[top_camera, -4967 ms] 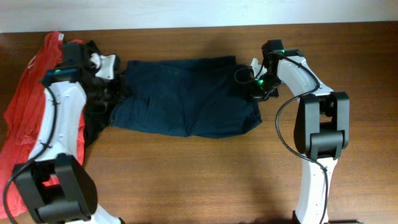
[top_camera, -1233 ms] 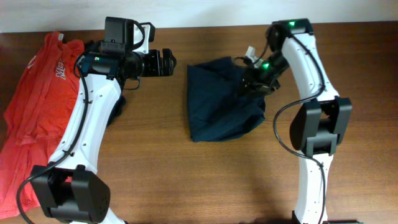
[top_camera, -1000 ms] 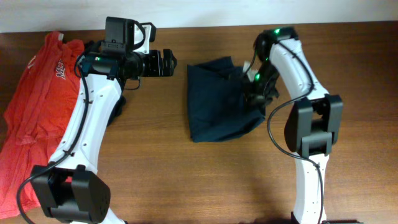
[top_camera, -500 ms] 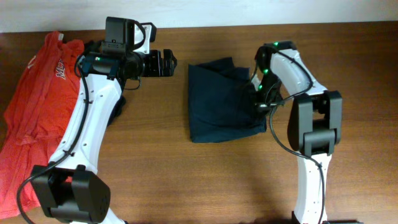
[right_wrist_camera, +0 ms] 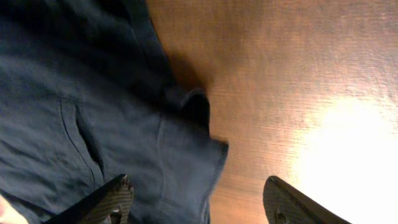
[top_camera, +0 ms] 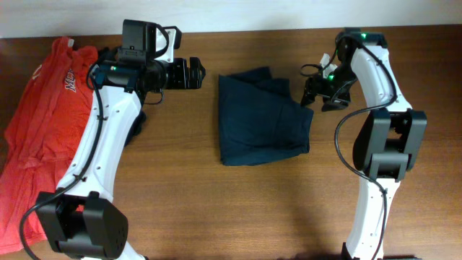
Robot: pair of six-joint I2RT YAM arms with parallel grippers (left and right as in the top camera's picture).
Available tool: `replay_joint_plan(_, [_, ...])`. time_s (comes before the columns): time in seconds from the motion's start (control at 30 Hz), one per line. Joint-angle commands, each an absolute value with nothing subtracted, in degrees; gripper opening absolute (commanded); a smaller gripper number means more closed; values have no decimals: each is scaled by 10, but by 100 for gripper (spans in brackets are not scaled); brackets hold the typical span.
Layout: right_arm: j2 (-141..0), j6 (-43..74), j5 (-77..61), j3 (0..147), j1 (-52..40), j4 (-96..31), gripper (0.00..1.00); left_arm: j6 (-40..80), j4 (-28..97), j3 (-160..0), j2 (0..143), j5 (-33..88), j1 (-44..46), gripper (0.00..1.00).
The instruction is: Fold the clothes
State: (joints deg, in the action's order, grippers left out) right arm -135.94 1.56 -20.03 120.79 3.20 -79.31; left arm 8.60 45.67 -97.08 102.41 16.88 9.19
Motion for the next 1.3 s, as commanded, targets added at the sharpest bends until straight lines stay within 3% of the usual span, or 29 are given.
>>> replay_joint_plan(0.0, [-1358, 22, -274, 1164, 26, -765, 69, 74, 455, -979, 1006, 166, 90, 99])
replay_joint_plan(0.17, [-1358, 40, -286, 1116, 26, -720, 62, 74, 455, -979, 1006, 167, 90, 99])
replay_joint_plan(0.3, [-1358, 39, -295, 1108, 27, -701, 34, 74, 455, -979, 1006, 167, 90, 99])
replay_joint_plan(0.37, [-1358, 39, -309, 1110, 27, -683, 12, 74, 455, -979, 1006, 167, 90, 99])
replay_joint_plan(0.43, [-1358, 39, -321, 1114, 27, -671, 4, 74, 455, -979, 1006, 167, 90, 99])
replay_joint_plan(0.9, [-1352, 6, -362, 1298, 6, -726, 4, 74, 456, -979, 1006, 167, 91, 99])
replay_joint_plan(1.27, [-1362, 10, -303, 1311, -69, -600, 4, 74, 461, -979, 1006, 167, 94, 99])
